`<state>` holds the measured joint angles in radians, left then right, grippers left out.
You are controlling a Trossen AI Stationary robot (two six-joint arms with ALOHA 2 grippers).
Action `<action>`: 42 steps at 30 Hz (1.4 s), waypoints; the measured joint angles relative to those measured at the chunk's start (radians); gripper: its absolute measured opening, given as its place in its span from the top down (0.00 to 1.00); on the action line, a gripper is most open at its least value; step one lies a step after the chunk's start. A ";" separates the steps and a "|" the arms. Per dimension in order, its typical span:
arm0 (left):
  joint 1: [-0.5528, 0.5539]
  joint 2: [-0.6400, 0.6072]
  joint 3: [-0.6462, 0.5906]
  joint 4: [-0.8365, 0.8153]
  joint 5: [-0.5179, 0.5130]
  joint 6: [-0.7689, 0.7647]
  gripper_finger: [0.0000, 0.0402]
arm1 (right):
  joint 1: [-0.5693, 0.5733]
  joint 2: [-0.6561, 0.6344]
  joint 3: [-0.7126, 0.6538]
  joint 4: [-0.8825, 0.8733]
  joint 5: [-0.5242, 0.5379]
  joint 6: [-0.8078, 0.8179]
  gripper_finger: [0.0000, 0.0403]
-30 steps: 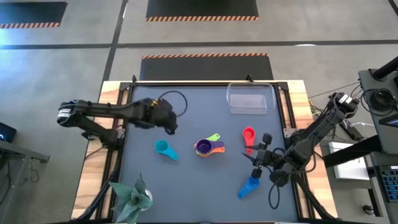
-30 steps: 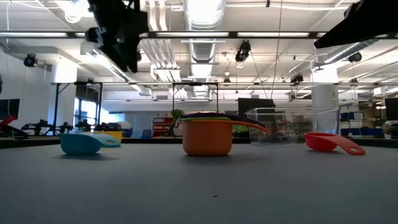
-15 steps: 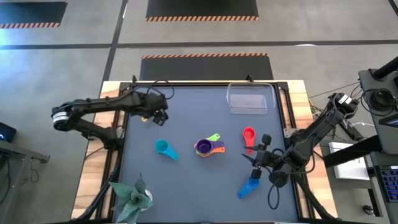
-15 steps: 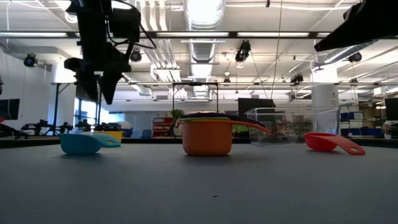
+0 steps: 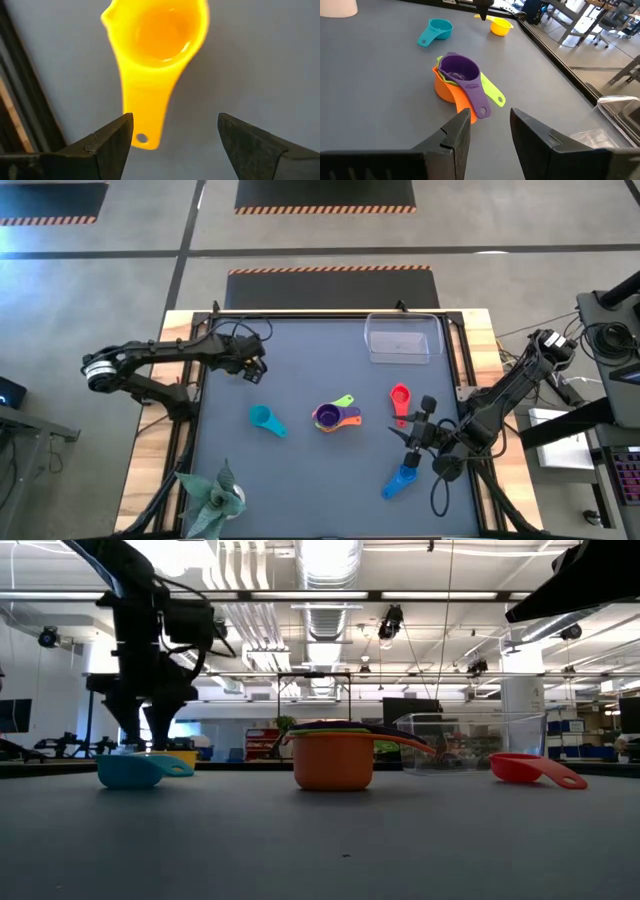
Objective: Nest measuring cups in basket
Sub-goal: Stack the yellow measuring cup on top of the violet measuring cup
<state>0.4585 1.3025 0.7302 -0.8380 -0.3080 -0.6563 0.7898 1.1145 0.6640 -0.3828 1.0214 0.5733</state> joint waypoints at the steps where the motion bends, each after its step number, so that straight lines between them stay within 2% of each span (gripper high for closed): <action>1: 0.006 0.000 -0.009 0.002 -0.003 0.000 0.32 | 0.000 0.000 0.000 0.000 0.000 -0.004 0.68; 15: 0.066 0.019 -0.141 0.229 -0.025 0.072 0.32 | 0.000 0.000 0.000 0.000 0.002 -0.007 0.68; 29: 0.067 0.019 -0.170 0.284 -0.023 0.068 0.35 | -0.001 0.000 0.000 0.000 0.023 -0.006 0.68; 35: 0.067 0.019 -0.170 0.342 0.030 0.088 0.45 | -0.001 0.000 -0.013 0.003 0.026 0.004 0.68; 42: 0.067 0.019 -0.170 0.346 0.040 0.097 0.69 | -0.001 0.000 -0.028 0.009 0.026 0.015 0.68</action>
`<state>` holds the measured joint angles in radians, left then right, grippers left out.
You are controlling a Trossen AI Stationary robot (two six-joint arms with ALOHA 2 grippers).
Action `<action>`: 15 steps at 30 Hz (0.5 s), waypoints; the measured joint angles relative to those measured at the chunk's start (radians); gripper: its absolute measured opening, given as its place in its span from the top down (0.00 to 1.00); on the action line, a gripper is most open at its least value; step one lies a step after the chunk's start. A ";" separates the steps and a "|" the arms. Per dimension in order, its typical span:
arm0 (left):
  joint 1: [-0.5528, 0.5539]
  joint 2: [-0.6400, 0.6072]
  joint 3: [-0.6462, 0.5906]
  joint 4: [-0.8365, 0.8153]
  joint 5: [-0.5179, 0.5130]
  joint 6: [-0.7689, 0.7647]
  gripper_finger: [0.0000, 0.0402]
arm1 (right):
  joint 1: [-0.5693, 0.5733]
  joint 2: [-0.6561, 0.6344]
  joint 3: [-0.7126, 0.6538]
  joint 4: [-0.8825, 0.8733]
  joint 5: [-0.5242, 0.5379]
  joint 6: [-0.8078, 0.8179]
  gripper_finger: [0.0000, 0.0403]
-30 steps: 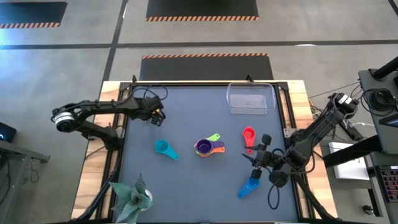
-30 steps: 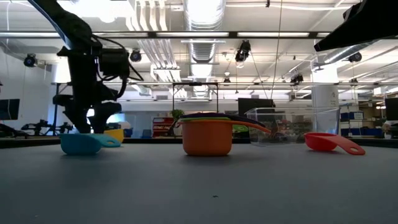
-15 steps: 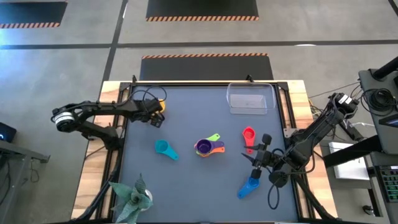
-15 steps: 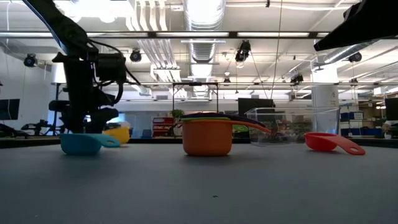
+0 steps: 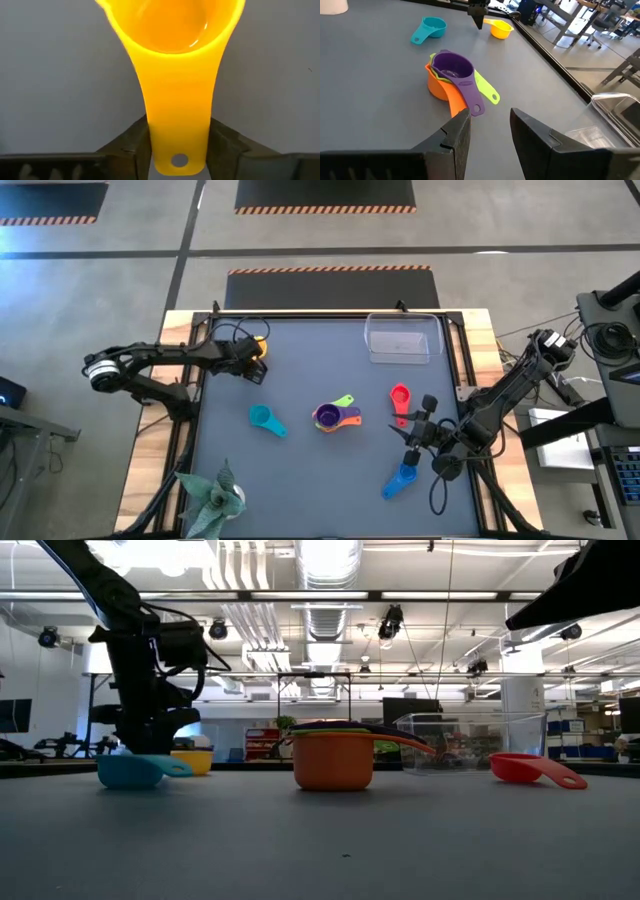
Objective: Nest measuring cups in basket
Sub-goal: Stack the yellow measuring cup on top of the violet measuring cup
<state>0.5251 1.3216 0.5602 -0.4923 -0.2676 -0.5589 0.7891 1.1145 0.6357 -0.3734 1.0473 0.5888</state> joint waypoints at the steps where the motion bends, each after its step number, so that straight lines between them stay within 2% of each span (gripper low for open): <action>1: 0.000 0.000 0.000 0.000 0.000 0.000 0.71 | 0.000 0.000 0.000 0.001 0.000 0.000 0.68; 10: -0.005 -0.003 0.004 -0.003 0.049 0.007 0.71 | 0.000 0.000 0.000 0.013 0.000 -0.006 0.68; 15: -0.073 -0.029 0.059 -0.005 0.084 0.015 0.71 | 0.000 0.000 0.000 0.013 0.001 -0.010 0.68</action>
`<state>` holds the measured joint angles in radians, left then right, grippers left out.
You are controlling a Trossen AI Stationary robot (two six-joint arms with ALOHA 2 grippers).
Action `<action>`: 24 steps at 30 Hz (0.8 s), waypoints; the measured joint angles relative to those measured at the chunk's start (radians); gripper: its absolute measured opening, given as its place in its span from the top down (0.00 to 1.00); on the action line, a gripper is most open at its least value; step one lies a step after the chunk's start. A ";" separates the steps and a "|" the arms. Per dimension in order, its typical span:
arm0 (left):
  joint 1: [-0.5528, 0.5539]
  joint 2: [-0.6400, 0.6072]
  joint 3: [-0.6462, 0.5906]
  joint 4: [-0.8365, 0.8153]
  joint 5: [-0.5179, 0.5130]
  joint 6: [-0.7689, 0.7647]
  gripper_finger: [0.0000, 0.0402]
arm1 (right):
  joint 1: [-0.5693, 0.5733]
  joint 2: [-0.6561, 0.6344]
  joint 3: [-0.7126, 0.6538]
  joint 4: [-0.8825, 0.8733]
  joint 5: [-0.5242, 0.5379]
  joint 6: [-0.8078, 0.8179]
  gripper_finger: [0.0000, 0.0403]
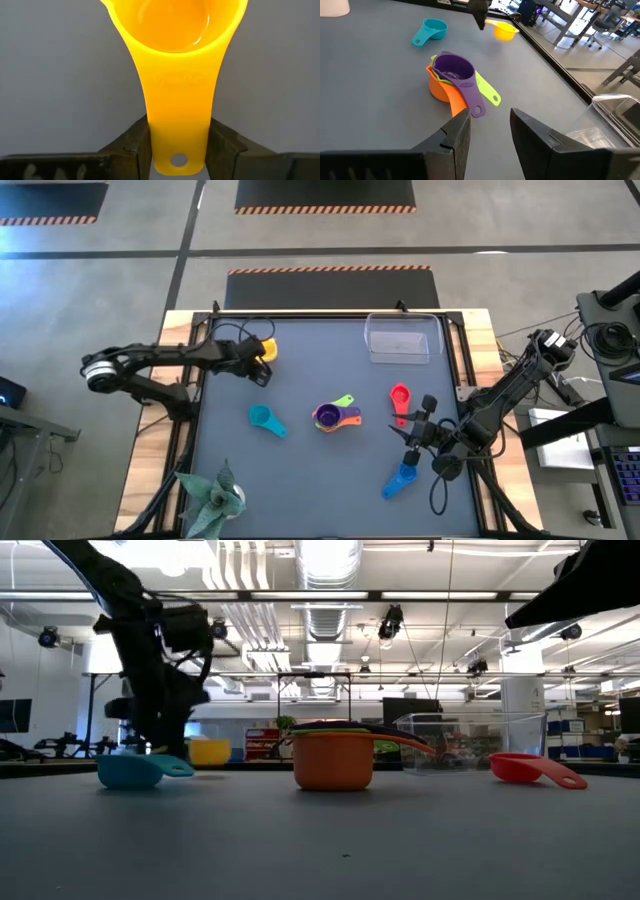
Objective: Nest measuring cups in basket
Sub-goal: Stack the yellow measuring cup on top of the violet measuring cup
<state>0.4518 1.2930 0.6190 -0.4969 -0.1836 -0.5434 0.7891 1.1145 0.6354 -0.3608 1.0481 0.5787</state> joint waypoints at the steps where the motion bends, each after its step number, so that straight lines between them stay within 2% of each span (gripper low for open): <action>1: -0.022 -0.005 0.019 0.000 0.000 0.000 0.71 | 0.000 0.000 0.000 0.000 0.000 0.000 0.68; 5: -0.128 -0.010 0.113 -0.002 -0.014 -0.047 0.71 | 0.000 0.000 0.000 0.000 0.000 -0.001 0.68; 9: -0.269 0.004 0.206 -0.008 -0.064 -0.171 0.71 | 0.000 0.000 0.000 0.000 0.006 0.009 0.68; 17: -0.553 0.092 0.370 -0.007 -0.335 -0.272 0.71 | -0.004 0.000 0.000 0.021 0.190 0.141 0.68; 20: -0.621 0.160 0.425 -0.002 -0.460 -0.317 0.71 | -0.025 -0.001 0.000 0.062 0.238 0.185 0.68; 24: -0.668 0.284 0.525 -0.007 -0.632 -0.352 0.71 | -0.080 -0.001 0.000 0.138 0.233 0.215 0.68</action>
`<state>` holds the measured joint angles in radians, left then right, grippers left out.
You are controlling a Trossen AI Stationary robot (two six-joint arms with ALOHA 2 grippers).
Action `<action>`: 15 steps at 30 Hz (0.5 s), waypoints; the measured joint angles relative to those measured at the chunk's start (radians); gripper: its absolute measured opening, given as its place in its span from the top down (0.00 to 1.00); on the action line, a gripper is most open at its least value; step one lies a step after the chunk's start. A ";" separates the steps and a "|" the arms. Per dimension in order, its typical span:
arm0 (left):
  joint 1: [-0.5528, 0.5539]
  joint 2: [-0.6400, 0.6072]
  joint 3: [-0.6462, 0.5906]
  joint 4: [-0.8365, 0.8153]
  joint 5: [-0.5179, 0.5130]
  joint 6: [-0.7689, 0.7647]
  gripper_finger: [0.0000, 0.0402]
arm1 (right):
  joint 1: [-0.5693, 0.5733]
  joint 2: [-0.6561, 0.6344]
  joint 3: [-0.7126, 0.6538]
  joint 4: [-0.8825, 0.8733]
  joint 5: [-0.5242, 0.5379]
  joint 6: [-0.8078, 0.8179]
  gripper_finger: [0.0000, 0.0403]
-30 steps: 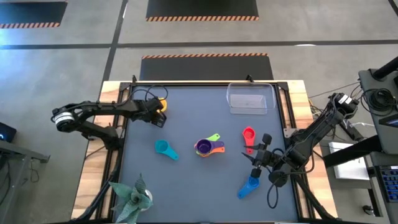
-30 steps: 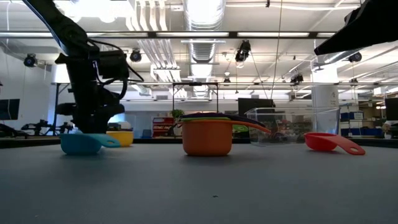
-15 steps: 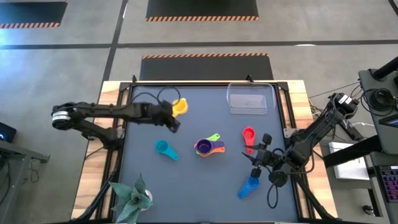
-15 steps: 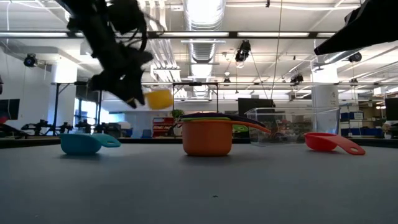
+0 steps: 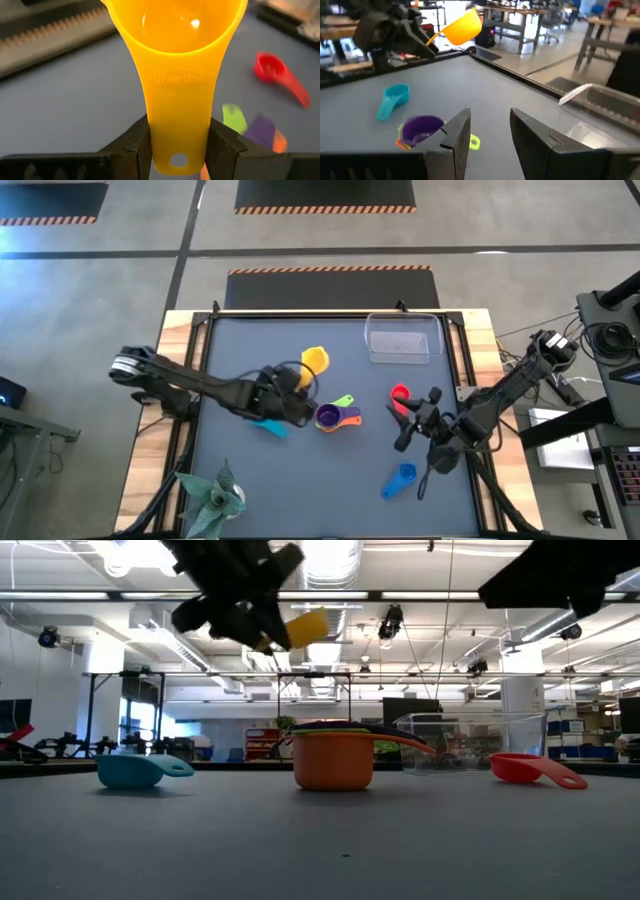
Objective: Nest measuring cups in basket
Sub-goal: Stack the yellow measuring cup on top of the violet measuring cup
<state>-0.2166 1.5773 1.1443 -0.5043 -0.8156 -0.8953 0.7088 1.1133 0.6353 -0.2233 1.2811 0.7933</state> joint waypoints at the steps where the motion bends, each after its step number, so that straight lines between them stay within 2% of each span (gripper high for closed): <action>1: -0.005 0.035 0.034 0.002 -0.038 -0.001 0.71 | -0.015 0.000 0.000 0.019 -0.013 -0.002 0.68; 3: -0.008 0.107 0.107 0.002 -0.087 0.018 0.71 | -0.045 0.000 0.000 0.068 -0.051 -0.046 0.68; 6: -0.008 0.213 0.228 -0.004 -0.140 0.084 0.71 | -0.085 0.000 -0.001 0.196 -0.143 -0.197 0.68; 9: -0.011 0.302 0.351 -0.045 -0.218 0.142 0.71 | -0.116 -0.001 -0.017 0.408 -0.318 -0.424 0.68; 12: -0.024 0.364 0.463 -0.171 -0.298 0.150 0.71 | -0.140 -0.017 -0.056 0.611 -0.484 -0.585 0.68; 15: -0.052 0.397 0.548 -0.305 -0.363 0.117 0.71 | -0.166 -0.063 -0.121 0.740 -0.523 -0.633 0.68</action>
<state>-0.2687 1.9743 1.6923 -0.8092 -1.1787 -0.7784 0.5428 1.0505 0.5140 0.5171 0.7579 0.1606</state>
